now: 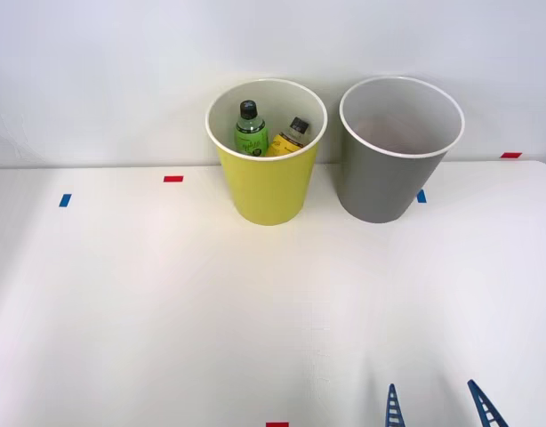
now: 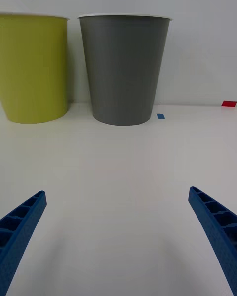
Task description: Put cans in the gray bin, plastic bottles in the light green bin
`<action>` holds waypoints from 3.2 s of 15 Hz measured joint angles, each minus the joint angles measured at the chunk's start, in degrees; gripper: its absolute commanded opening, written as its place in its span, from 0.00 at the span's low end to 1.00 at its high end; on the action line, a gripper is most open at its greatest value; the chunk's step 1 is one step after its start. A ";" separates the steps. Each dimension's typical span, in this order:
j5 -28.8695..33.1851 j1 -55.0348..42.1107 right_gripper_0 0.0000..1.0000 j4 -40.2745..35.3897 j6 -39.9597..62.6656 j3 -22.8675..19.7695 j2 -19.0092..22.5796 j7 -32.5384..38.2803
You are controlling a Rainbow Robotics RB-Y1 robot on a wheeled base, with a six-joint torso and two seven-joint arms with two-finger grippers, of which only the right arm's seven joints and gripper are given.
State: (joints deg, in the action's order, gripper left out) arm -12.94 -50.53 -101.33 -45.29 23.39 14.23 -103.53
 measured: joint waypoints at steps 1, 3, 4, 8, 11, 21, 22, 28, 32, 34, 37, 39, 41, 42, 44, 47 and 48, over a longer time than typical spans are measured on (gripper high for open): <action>0.00 0.00 1.00 0.00 0.00 0.00 0.00 0.00; 0.00 0.00 1.00 0.00 0.00 0.00 0.00 0.00; 0.00 0.00 1.00 0.00 0.01 0.00 0.00 0.00; 0.01 0.00 1.00 0.00 0.01 0.00 0.00 0.00; 0.01 0.00 1.00 0.00 0.01 -0.01 0.00 0.00; 0.01 0.00 1.00 -0.01 0.02 -0.01 0.00 0.00; 0.01 0.00 1.00 -0.01 0.02 -0.01 0.00 0.00; 0.01 0.00 1.00 -0.01 0.02 -0.01 0.00 0.00; 0.01 0.00 1.00 -0.01 0.02 -0.01 0.00 0.00; 0.01 0.00 1.00 -0.01 0.02 -0.01 0.00 0.00; 0.01 0.00 1.00 -0.01 0.02 -0.01 0.00 0.00; 0.01 0.00 1.00 -0.01 0.02 -0.01 0.00 0.00; 0.01 0.00 1.00 -0.01 0.03 -0.01 0.00 0.00; 0.01 0.00 1.00 -0.01 0.03 -0.01 0.00 0.00; 0.01 0.00 1.00 -0.01 0.03 -0.01 0.00 0.00; 0.01 0.00 1.00 -0.01 0.03 -0.01 0.00 0.00; 0.01 0.00 1.00 -0.01 0.03 -0.01 0.00 0.00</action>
State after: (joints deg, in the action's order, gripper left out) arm -12.92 -50.54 -101.34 -45.26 23.38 14.24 -103.53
